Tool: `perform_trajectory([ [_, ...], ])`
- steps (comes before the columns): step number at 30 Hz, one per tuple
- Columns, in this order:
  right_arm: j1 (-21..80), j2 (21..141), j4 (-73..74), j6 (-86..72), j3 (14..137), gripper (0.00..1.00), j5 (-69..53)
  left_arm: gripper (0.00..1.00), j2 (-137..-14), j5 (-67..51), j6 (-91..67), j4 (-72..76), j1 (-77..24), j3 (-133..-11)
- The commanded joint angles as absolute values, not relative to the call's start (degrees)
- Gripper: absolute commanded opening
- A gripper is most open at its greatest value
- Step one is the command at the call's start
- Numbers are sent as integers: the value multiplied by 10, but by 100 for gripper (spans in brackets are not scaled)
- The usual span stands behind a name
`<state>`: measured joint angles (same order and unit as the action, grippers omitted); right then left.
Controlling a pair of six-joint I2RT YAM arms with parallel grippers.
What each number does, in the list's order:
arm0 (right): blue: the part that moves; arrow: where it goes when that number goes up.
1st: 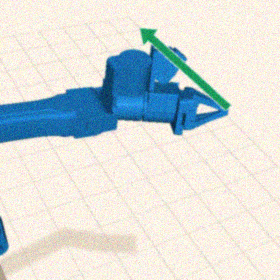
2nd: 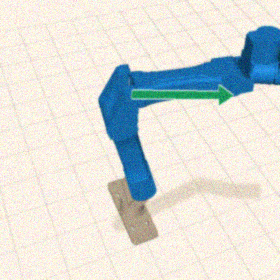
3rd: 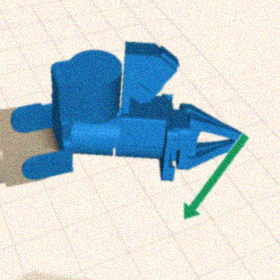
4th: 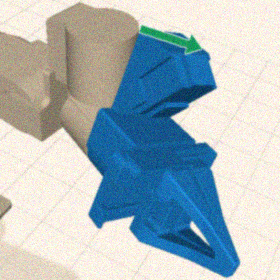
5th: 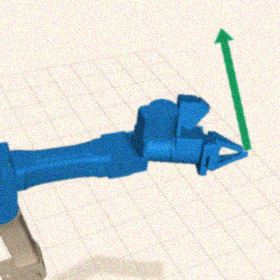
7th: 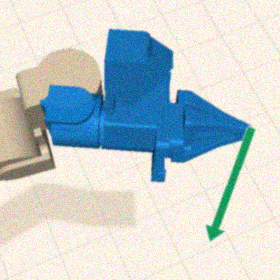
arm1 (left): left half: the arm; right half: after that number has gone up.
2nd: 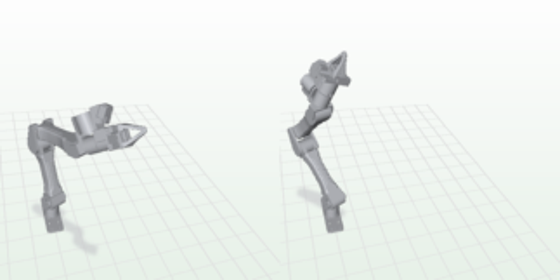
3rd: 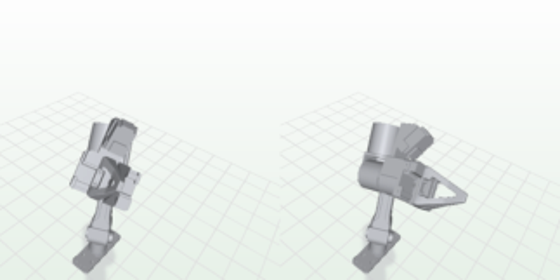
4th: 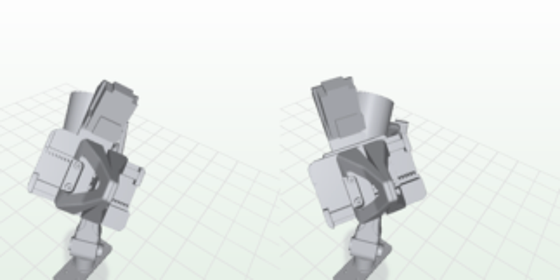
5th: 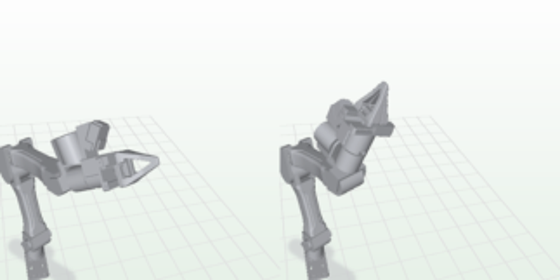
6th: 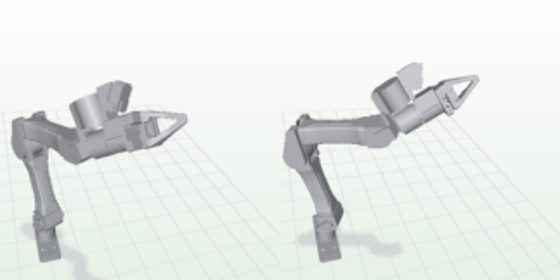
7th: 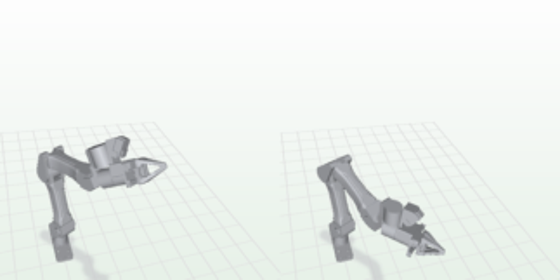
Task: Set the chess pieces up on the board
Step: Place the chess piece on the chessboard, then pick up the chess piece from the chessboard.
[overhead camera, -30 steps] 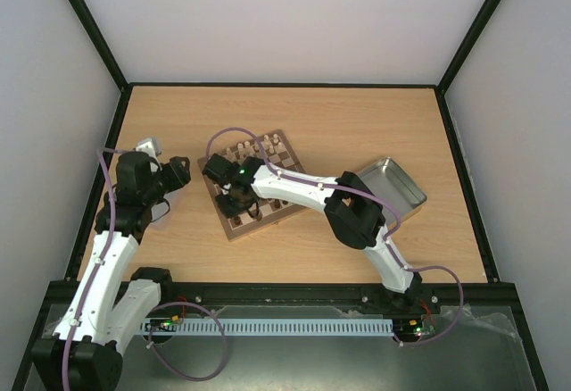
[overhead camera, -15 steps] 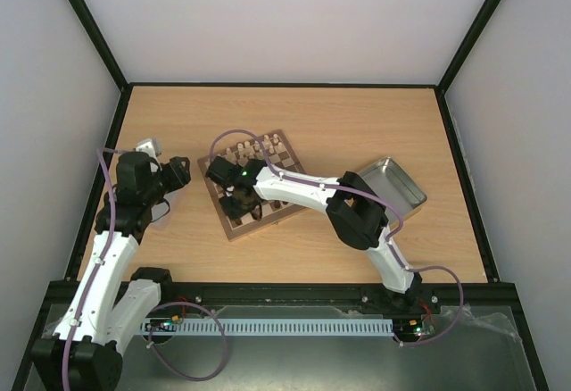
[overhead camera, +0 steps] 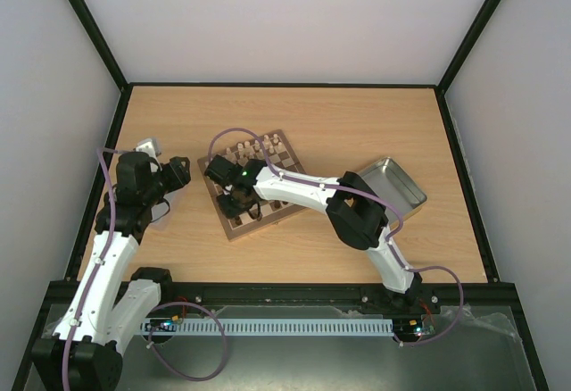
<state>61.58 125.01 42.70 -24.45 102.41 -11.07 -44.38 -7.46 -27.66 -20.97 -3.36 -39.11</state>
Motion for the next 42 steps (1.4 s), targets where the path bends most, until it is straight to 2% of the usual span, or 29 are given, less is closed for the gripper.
perform_trajectory([
  [1, 620, 1242, 417, -248, 1026, 16, -113, 65, -439, -77, -275, -208, -35, -384],
  [9, 620, 1228, 407, -260, 1027, 29, -112, 65, -439, -84, -274, -206, -35, -384],
  [15, 619, 1174, 383, -287, 997, 29, -42, 65, -439, -85, -274, -206, -35, -382],
  [20, 611, 1106, 353, -313, 920, 30, 15, 65, -437, -87, -274, -206, -34, -380],
  [30, 608, 1063, 373, -291, 803, 29, -20, 65, -439, -93, -272, -208, -26, -377],
  [42, 609, 1104, 375, -270, 808, 31, -45, 65, -441, -99, -271, -208, -19, -376],
])
